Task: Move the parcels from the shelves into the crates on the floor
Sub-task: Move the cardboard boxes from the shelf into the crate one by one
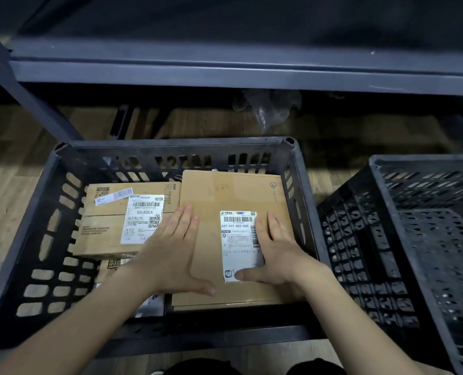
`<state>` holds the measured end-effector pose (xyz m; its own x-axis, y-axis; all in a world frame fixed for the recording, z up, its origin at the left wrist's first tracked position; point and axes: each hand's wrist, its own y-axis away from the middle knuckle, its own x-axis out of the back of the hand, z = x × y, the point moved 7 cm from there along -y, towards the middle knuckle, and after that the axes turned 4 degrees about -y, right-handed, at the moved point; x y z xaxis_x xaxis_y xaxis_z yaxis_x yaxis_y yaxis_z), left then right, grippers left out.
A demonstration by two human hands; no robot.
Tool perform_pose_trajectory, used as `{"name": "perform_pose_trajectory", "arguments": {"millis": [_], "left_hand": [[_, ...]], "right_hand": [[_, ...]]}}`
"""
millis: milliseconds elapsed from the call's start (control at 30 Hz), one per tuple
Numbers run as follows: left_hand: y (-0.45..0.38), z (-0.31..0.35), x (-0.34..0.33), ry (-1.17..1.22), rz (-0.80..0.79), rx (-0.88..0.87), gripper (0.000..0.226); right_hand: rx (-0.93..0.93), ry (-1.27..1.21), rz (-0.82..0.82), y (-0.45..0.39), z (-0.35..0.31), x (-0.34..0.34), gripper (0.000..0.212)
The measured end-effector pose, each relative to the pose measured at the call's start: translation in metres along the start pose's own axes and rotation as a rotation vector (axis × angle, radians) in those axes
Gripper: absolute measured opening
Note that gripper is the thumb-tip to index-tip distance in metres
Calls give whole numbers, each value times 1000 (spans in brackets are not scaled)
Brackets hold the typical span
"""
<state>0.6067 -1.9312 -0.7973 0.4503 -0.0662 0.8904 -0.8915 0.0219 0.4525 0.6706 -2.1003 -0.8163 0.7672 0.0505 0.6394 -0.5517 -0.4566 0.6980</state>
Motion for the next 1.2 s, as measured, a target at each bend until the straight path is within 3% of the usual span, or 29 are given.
{"name": "perform_pose_trajectory", "arguments": {"millis": [433, 633, 833, 1033, 1200], "left_hand": [[6, 7, 6, -80, -5, 61, 156], [40, 3, 30, -89, -19, 60, 110], [117, -35, 130, -88, -138, 179, 77], [192, -66, 284, 52, -62, 218, 65], [250, -95, 419, 83, 35, 241, 58]], "right_hand": [[-29, 0, -38, 8, -12, -12, 122], [-78, 20, 7, 38, -17, -2, 112], [-150, 14, -25, 134, -55, 67, 98], [-158, 41, -25, 244, -132, 170, 89], [-130, -18, 91, 324, -204, 261, 84]]}}
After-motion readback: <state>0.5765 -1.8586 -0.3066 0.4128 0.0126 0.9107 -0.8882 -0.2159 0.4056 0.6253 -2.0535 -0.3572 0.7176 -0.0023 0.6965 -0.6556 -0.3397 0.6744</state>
